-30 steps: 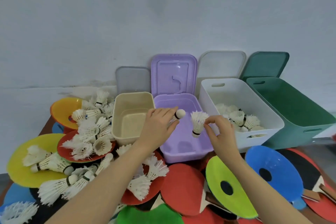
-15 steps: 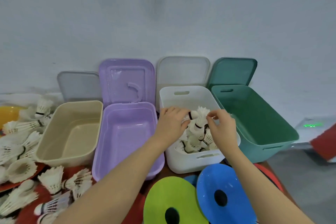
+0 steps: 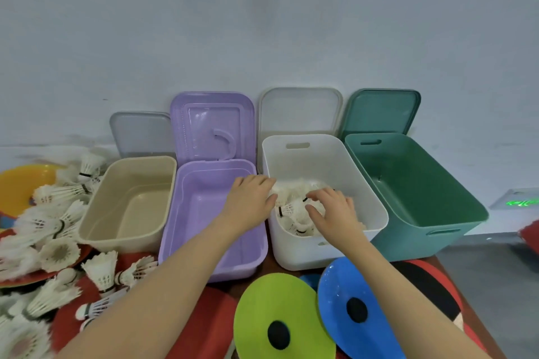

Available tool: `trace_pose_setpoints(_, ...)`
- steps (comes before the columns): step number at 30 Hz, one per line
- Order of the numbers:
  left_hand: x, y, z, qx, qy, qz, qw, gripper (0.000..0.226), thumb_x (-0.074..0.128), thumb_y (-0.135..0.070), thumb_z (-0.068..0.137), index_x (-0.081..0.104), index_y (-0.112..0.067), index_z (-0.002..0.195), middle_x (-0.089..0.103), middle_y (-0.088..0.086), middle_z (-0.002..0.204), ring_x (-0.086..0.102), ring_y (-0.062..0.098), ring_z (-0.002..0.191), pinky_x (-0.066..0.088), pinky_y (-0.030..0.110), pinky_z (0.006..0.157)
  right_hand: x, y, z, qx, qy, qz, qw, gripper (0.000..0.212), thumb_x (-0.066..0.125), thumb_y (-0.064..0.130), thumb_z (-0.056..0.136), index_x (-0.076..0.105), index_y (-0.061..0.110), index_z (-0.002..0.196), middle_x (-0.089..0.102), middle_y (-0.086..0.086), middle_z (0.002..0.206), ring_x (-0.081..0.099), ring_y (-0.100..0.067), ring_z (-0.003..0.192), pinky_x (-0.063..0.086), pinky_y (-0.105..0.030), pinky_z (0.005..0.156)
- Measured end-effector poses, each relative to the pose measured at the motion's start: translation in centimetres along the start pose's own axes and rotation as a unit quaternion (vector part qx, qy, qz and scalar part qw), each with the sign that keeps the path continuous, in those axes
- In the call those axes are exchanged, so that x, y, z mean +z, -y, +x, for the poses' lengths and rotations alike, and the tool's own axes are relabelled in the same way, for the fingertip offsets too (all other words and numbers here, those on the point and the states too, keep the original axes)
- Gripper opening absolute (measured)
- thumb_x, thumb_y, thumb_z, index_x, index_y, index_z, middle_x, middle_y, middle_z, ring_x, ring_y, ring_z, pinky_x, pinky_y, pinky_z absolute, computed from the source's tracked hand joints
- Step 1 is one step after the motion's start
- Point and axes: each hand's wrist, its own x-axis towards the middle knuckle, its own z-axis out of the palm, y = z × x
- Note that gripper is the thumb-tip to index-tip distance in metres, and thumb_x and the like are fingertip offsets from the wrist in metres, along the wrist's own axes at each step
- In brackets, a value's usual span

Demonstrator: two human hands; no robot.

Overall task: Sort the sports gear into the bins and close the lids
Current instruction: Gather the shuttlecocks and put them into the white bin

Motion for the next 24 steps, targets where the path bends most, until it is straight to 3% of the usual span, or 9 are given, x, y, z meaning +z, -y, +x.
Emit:
trace_pose_setpoints(5, -2.9, 3.4, -3.8, 0.010, -0.020, 0.000, 1.000, 0.044, 0.040, -0.031, 0.093, 0.050, -0.013, 0.131, 0.053, 0.003, 0.133, 0.047, 0.025, 0.122, 0.028, 0.037, 0.098, 0.9, 4.0, -1.1, -0.039, -0.022, 0.039, 0.998, 0.024, 0.053, 0.028, 0.086, 0.064, 0.019, 0.105, 0.062, 0.004, 0.098, 0.057, -0.024, 0.094, 0.034, -0.035, 0.084)
trace_pose_setpoints(9, -5.2, 7.0, -8.3, -0.009, -0.034, 0.001, 0.999, 0.045, 0.039, -0.034, 0.082, 0.067, -0.011, 0.108, 0.067, 0.005, 0.107, 0.065, 0.026, 0.095, 0.046, 0.040, 0.081, 2.6, 8.7, -2.3, -0.070, -0.023, 0.091, 0.993, 0.027, 0.049, 0.032, 0.085, 0.065, 0.018, 0.101, 0.062, 0.004, 0.091, 0.058, -0.023, 0.085, 0.044, -0.040, 0.078)
trace_pose_setpoints(11, -6.0, 9.1, -11.0, -0.024, -0.033, 0.009, 0.999, 0.044, 0.038, -0.035, 0.079, 0.068, -0.013, 0.103, 0.069, 0.003, 0.101, 0.066, 0.024, 0.089, 0.046, 0.036, 0.079, 4.1, 11.2, -3.0, -0.093, -0.014, 0.114, 0.989, 0.029, 0.047, 0.036, 0.086, 0.064, 0.018, 0.101, 0.060, 0.007, 0.090, 0.059, -0.021, 0.084, 0.047, -0.040, 0.076)
trace_pose_setpoints(14, -6.9, 12.6, -15.0, -0.064, -0.004, -0.012, 0.998, 0.047, 0.036, -0.036, 0.080, 0.068, -0.013, 0.106, 0.067, 0.004, 0.107, 0.063, 0.026, 0.095, 0.043, 0.039, 0.085, 6.5, 15.4, -4.1, -0.126, -0.002, 0.135, 0.983, 0.028, 0.049, 0.035, 0.086, 0.064, 0.017, 0.101, 0.054, 0.014, 0.087, 0.060, -0.018, 0.082, 0.047, -0.038, 0.075)
trace_pose_setpoints(18, -7.2, 16.8, -20.4, -0.102, 0.007, -0.011, 0.995, 0.049, 0.033, -0.039, 0.081, 0.066, -0.017, 0.107, 0.066, 0.002, 0.111, 0.060, 0.025, 0.103, 0.041, 0.040, 0.087, 9.8, 20.3, -6.4, -0.135, 0.034, 0.138, 0.981, 0.026, 0.053, 0.032, 0.085, 0.065, 0.015, 0.101, 0.059, 0.008, 0.088, 0.059, -0.019, 0.083, 0.044, -0.037, 0.074)
trace_pose_setpoints(21, -6.6, 18.7, -23.7, -0.110, 0.029, -0.019, 0.993, 0.054, 0.029, -0.046, 0.084, 0.061, -0.020, 0.119, 0.059, -0.001, 0.124, 0.051, 0.022, 0.116, 0.032, 0.040, 0.095, 12.1, 22.9, -8.6, -0.136, 0.067, 0.123, 0.981, 0.024, 0.056, 0.032, 0.085, 0.065, 0.016, 0.101, 0.062, 0.003, 0.089, 0.058, -0.020, 0.083, 0.040, -0.033, 0.074)
trace_pose_setpoints(24, -5.4, 20.3, -26.4, -0.113, 0.065, -0.020, 0.991, 0.046, 0.037, -0.044, 0.091, 0.053, -0.021, 0.128, 0.051, -0.004, 0.133, 0.041, 0.019, 0.126, 0.024, 0.037, 0.101, 14.3, 24.5, -10.3, -0.121, 0.090, 0.102, 0.983, 0.028, 0.062, 0.027, 0.084, 0.062, 0.017, 0.111, 0.062, 0.005, 0.095, 0.056, -0.018, 0.091, 0.038, -0.029, 0.078)
